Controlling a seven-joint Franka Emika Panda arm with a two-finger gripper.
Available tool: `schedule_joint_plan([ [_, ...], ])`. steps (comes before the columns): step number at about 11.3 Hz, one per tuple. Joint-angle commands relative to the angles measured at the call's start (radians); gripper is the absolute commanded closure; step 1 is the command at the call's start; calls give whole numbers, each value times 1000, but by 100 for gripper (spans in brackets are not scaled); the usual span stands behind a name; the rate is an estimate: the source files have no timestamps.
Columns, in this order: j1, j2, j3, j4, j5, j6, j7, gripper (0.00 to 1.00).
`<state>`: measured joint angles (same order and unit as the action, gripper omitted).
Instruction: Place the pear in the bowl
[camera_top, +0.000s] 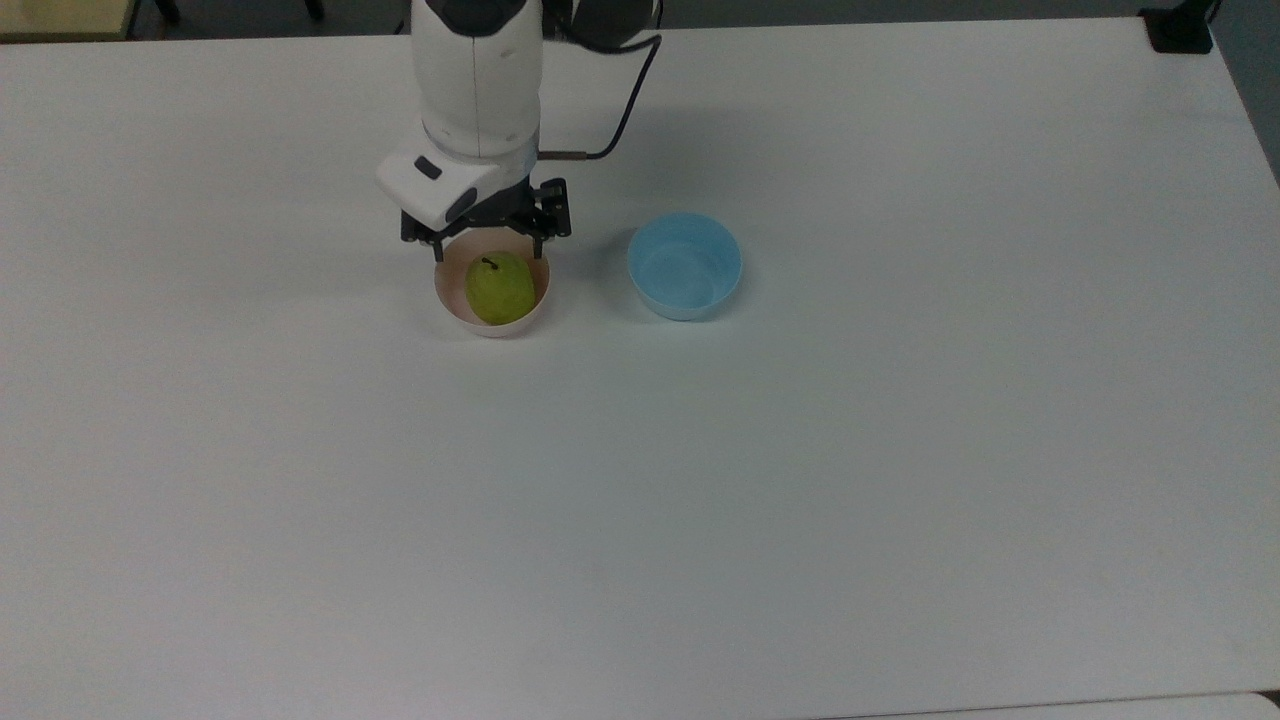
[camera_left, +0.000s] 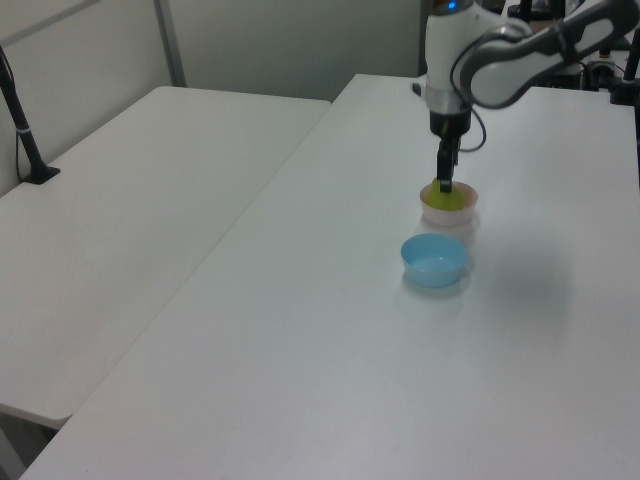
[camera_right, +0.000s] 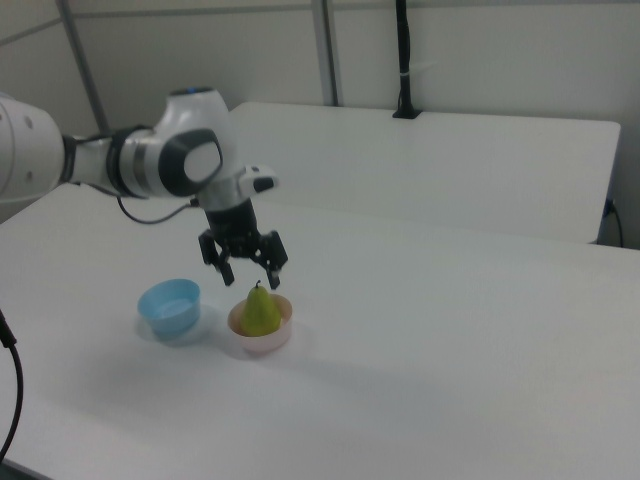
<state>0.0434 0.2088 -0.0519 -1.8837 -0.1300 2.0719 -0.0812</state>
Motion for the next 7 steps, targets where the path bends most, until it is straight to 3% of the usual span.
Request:
schedule_joint_plan([
  [1,9,-69,-6,124,16,-180,21,0],
  [4,19,-113,-6,218,16,-303,93,0],
  [7,56,-166,-17,245,18,-392,95,0],
])
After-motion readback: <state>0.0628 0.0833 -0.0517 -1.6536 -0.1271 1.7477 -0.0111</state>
